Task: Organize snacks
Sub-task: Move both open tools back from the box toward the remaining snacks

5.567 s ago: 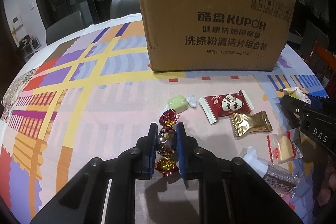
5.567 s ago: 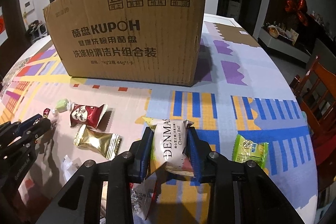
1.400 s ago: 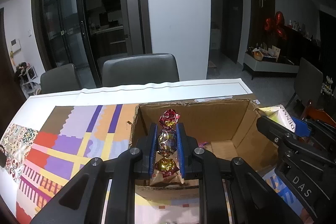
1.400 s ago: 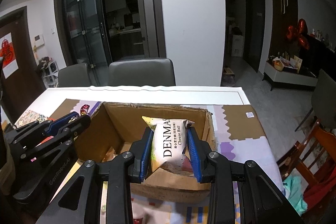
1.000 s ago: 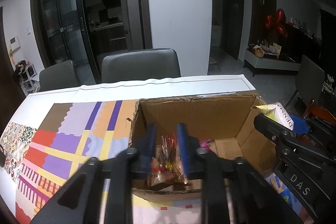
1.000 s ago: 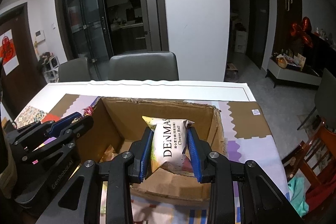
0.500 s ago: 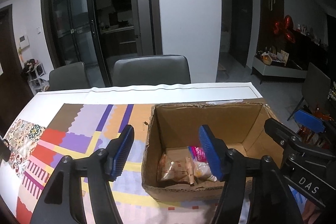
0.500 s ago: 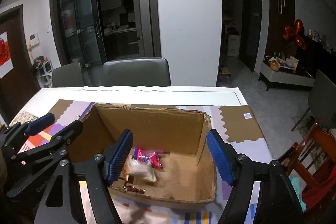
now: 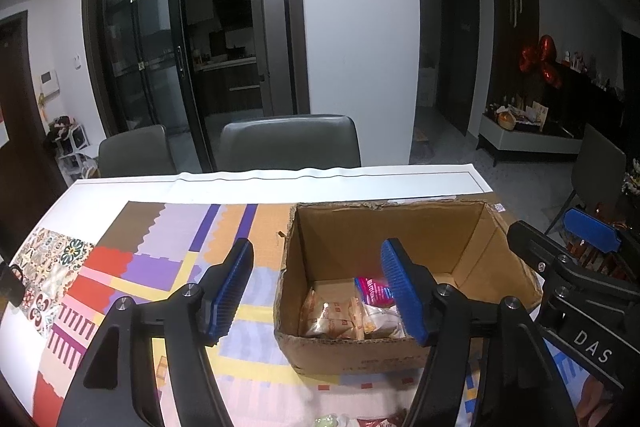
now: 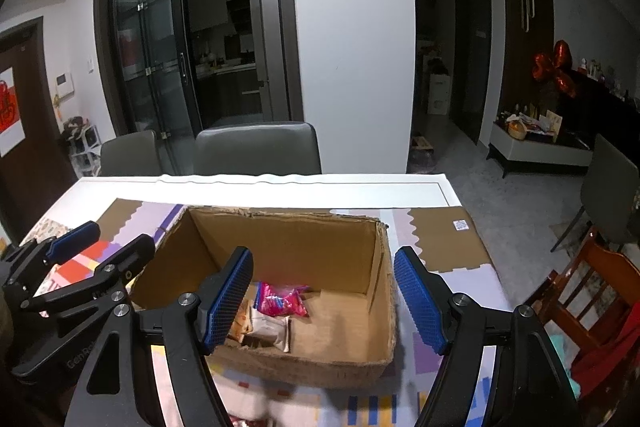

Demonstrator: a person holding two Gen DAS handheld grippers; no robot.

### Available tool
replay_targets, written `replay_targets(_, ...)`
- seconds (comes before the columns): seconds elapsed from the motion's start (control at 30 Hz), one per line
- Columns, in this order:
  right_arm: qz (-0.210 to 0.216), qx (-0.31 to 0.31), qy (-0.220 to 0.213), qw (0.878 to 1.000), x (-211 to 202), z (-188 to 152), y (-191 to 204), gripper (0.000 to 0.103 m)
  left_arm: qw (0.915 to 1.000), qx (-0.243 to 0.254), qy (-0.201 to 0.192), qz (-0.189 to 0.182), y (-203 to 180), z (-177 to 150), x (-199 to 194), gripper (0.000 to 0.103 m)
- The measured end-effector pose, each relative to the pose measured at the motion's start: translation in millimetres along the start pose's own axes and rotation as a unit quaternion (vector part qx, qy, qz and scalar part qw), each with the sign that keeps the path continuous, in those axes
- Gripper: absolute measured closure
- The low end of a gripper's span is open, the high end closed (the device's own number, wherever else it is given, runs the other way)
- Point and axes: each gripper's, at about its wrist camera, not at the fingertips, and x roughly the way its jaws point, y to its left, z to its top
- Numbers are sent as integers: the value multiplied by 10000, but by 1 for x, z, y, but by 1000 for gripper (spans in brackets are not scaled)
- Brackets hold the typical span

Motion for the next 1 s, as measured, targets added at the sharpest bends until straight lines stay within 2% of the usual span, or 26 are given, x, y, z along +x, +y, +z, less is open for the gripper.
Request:
replay_targets(0.43, -92, 69, -181, 9998, -33, -6, -11, 29, 9998, 75, -160, -69, -12, -8, -32, 36)
replay_targets(1.0, -306, 117, -249, 9992, -67, -30, -29, 29, 9995, 142, -206, -206, -31, -27, -56, 34)
